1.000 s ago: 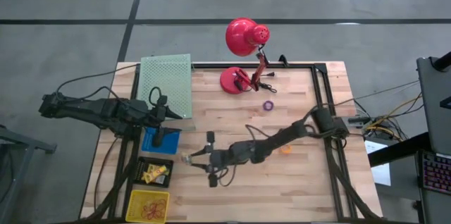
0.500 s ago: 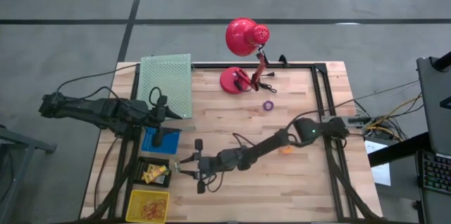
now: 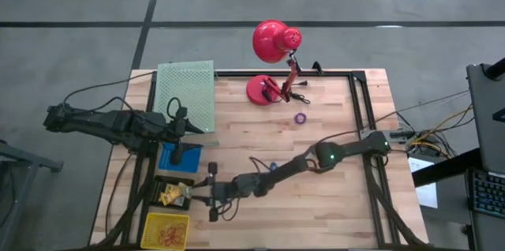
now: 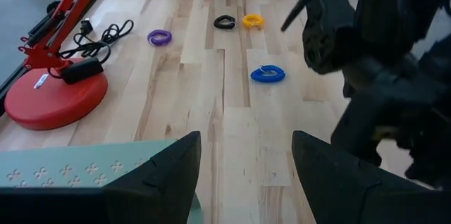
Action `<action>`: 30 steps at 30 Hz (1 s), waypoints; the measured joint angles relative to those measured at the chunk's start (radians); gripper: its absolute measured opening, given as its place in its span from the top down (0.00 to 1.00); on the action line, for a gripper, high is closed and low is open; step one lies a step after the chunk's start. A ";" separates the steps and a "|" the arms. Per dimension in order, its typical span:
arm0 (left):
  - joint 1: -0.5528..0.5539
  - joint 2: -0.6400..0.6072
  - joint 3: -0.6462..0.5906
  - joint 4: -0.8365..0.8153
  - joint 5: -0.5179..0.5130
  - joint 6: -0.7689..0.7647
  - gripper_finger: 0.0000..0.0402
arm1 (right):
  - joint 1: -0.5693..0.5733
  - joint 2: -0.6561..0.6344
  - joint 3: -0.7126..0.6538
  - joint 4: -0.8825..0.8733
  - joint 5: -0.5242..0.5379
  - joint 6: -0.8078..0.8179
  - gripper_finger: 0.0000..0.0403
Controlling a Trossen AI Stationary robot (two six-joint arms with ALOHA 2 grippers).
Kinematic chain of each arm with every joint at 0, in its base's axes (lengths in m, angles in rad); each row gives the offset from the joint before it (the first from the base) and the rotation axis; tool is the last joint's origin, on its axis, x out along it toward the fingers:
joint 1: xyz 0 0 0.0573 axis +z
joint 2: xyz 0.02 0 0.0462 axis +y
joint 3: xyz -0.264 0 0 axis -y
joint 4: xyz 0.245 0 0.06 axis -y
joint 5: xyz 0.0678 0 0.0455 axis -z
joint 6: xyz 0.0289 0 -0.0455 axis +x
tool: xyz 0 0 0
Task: Pick & Place Office Desk Supplies
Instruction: Put the crayons box into the black bin
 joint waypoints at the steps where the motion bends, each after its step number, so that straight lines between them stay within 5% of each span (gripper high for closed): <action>1: 0.000 0.000 0.000 0.000 0.000 0.000 0.43 | 0.000 0.014 0.019 -0.002 0.000 -0.012 0.73; 30: 0.000 0.000 0.000 -0.006 0.000 0.000 0.43 | -0.020 0.064 0.086 -0.143 -0.002 0.178 0.73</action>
